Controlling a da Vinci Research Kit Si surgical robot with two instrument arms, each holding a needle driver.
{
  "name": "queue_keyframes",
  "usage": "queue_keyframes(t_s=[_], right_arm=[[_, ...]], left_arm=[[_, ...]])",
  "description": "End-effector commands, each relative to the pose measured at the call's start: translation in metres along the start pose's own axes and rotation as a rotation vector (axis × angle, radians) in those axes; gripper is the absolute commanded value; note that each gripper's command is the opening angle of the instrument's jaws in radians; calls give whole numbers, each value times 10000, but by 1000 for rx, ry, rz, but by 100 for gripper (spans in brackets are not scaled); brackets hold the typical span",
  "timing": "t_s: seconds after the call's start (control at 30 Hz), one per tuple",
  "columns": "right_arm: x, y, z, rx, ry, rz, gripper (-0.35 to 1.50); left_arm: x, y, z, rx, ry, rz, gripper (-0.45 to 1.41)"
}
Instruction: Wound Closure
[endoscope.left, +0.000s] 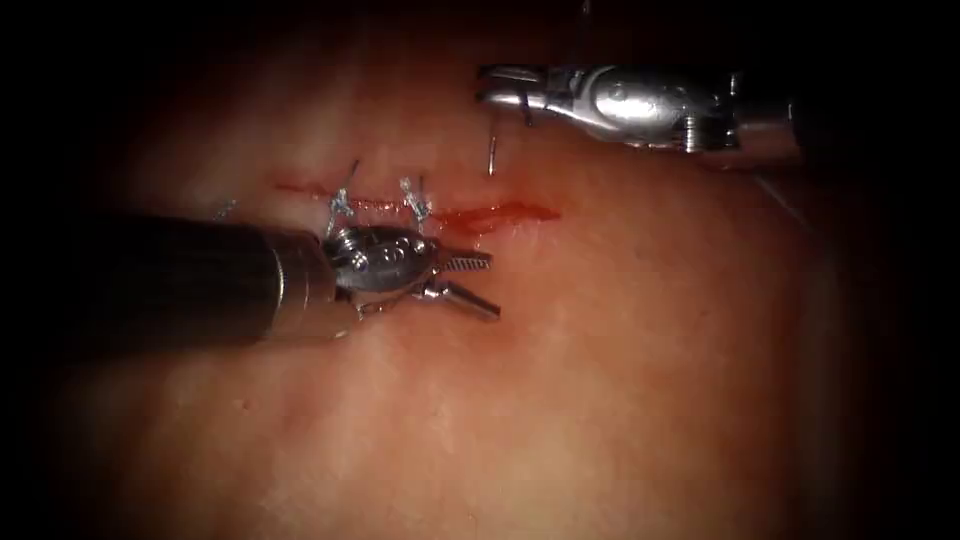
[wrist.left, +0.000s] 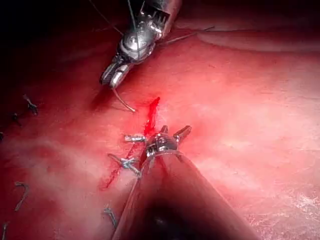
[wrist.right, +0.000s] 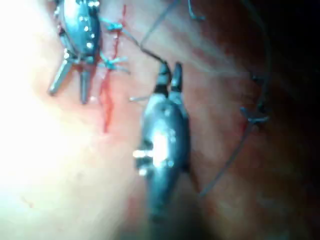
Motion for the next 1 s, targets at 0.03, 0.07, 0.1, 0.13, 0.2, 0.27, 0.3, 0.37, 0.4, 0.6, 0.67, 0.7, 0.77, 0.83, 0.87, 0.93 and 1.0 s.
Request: queue_keyframes(t_s=[0.03, 0.07, 0.1, 0.13, 0.2, 0.27, 0.3, 0.37, 0.4, 0.6, 0.67, 0.7, 0.77, 0.83, 0.87, 0.93, 1.0], right_arm=[[-4, 2, 9, 3, 2, 30, -35], [-5, 3, 9, 3, 3, 53, -35], [-7, 5, 9, -4, 1, 99, -35], [-7, 6, 9, -8, 0, 111, -35], [-8, 9, 9, -17, 1, 158, -35], [-10, 10, 9, -19, 2, 205, -35], [-10, 10, 9, -19, 3, 228, -35], [-12, 9, 9, -20, 4, 274, -35], [-12, 9, 9, -23, 3, 291, -35], [-14, 4, 9, -10, 3, 365, -35], [-13, 2, 9, -5, -2, 389, -35], [-13, 1, 9, -1, -3, 406, -35], [-13, -3, 10, 8, -16, 435, -35], [-13, -7, 11, 23, -22, 474, -35], [-13, -8, 11, 27, -21, 485, -35], [-13, -11, 11, 36, -19, 525, -35], [-12, -12, 11, 41, -18, 537, -35]], left_arm=[[2, -5, 6, 1, 0, 2, 46], [2, -5, 6, 1, 0, 2, 46], [2, -5, 6, 1, 0, 2, 46], [2, -5, 6, 1, 0, 2, 46], [2, -5, 6, 1, 0, 2, 46], [2, -5, 7, 1, 0, 2, 46], [2, -5, 7, 1, 0, 2, 44], [2, -5, 7, 1, 0, 2, 44], [2, -5, 6, 1, 0, 2, 44], [3, -4, 6, 0, 0, 1, 44], [4, -4, 5, -1, 0, 1, 44], [4, -4, 5, -1, 0, 0, 44], [4, -4, 5, -1, 0, 0, 44], [4, -4, 5, -1, 0, 0, 44], [4, -4, 5, -1, 0, 0, 44], [4, -4, 4, -2, 0, 0, 44], [4, -4, 4, -2, 0, 0, 44]])
